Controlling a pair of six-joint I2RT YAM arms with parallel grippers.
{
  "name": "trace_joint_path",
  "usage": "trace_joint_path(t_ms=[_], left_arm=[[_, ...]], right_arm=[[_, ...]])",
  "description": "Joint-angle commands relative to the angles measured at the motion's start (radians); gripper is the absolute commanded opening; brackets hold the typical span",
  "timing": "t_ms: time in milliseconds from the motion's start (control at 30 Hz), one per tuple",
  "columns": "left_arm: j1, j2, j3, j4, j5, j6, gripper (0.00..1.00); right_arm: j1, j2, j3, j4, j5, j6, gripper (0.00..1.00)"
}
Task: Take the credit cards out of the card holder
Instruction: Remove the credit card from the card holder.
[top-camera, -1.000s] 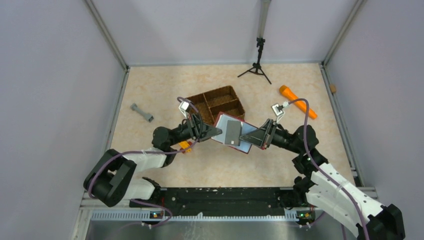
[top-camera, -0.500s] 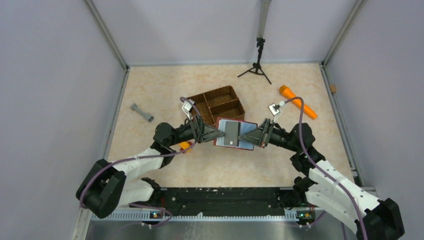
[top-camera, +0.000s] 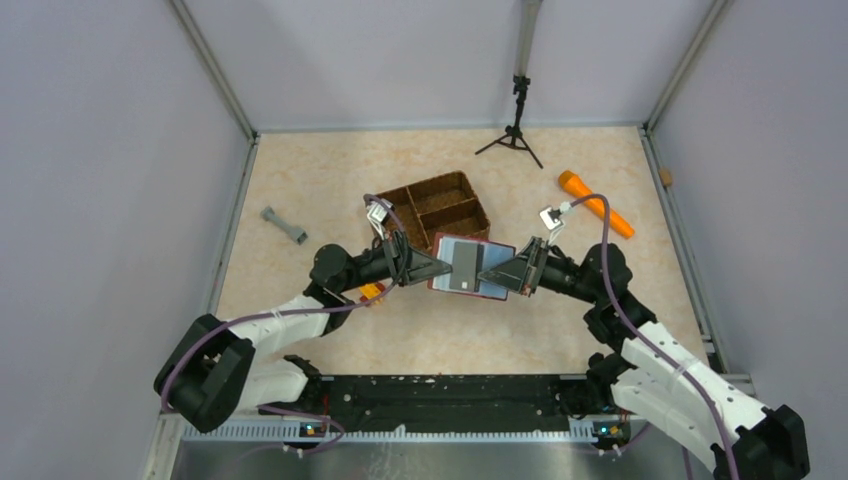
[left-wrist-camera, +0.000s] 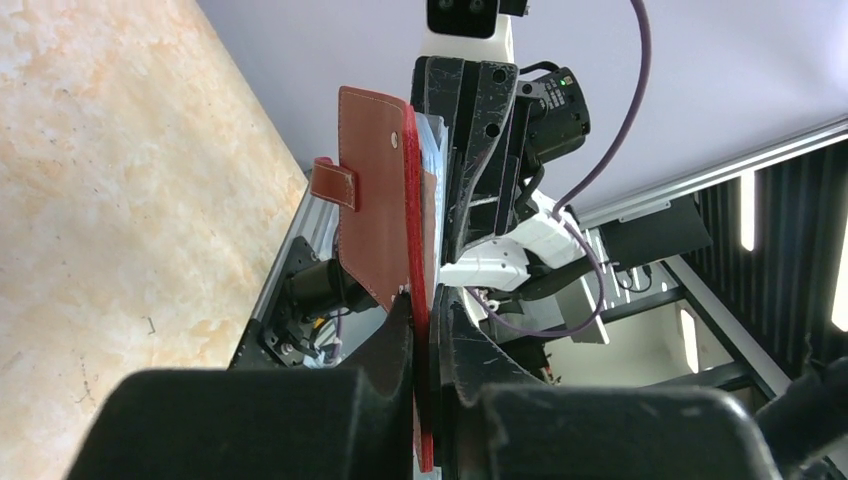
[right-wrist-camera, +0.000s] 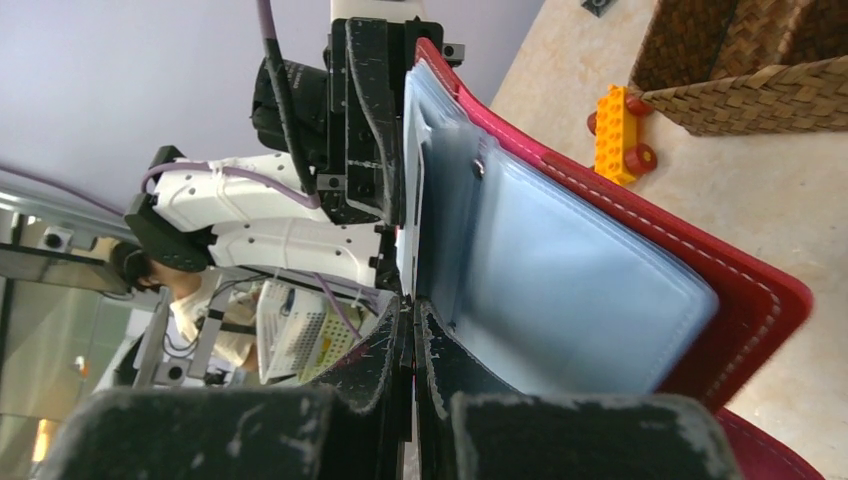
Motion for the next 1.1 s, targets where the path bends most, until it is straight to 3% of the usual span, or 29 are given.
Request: trace_joint_path(t_ms=[0, 200, 233, 333, 433, 500, 667, 767, 867, 967, 1067], left_arm=[[0.013, 0.001, -0.004, 0.149, -0.010, -0.043, 0.00], [0.015, 0.011, -0.005, 0.181, -0.002, -0.066, 0.00], [0.015, 0.012, -0.005, 0.184, 0.001, -0.070, 0.00], [0.014, 0.019, -0.001, 0.192, 0.008, -0.079, 0.00], [0.015, 0.029, 0.000, 0.216, 0.013, -0.095, 0.00], [0.014, 0.037, 0.000, 0.247, 0.015, -0.107, 0.00], [0.013, 0.053, -0.003, 0.251, 0.023, -0.105, 0.00], [0.032, 0.040, 0.001, 0.248, 0.036, -0.102, 0.00], [0.109, -0.002, 0.009, 0.190, 0.081, -0.108, 0.00], [0.208, -0.091, 0.019, 0.028, 0.120, -0.053, 0.00], [0.274, -0.189, 0.062, -0.317, 0.119, 0.092, 0.00]], right_arm=[[-0.013, -0.042, 0.060, -0.084, 0.032, -0.086, 0.00], [-0.015, -0.037, 0.030, -0.005, 0.013, -0.052, 0.00], [-0.015, -0.029, 0.027, 0.017, 0.003, -0.038, 0.06], [-0.015, 0.000, 0.020, 0.089, -0.021, -0.013, 0.38], [-0.015, 0.035, -0.001, 0.174, -0.034, 0.034, 0.42], [-0.015, 0.063, -0.006, 0.212, -0.043, 0.053, 0.41], [-0.015, 0.085, -0.006, 0.274, -0.058, 0.084, 0.27], [-0.015, 0.068, 0.023, 0.179, -0.038, 0.042, 0.07], [-0.015, 0.018, 0.041, 0.024, 0.039, -0.021, 0.05], [-0.018, -0.028, 0.044, -0.091, 0.103, -0.083, 0.01], [-0.020, -0.041, 0.054, -0.156, 0.148, -0.130, 0.01]])
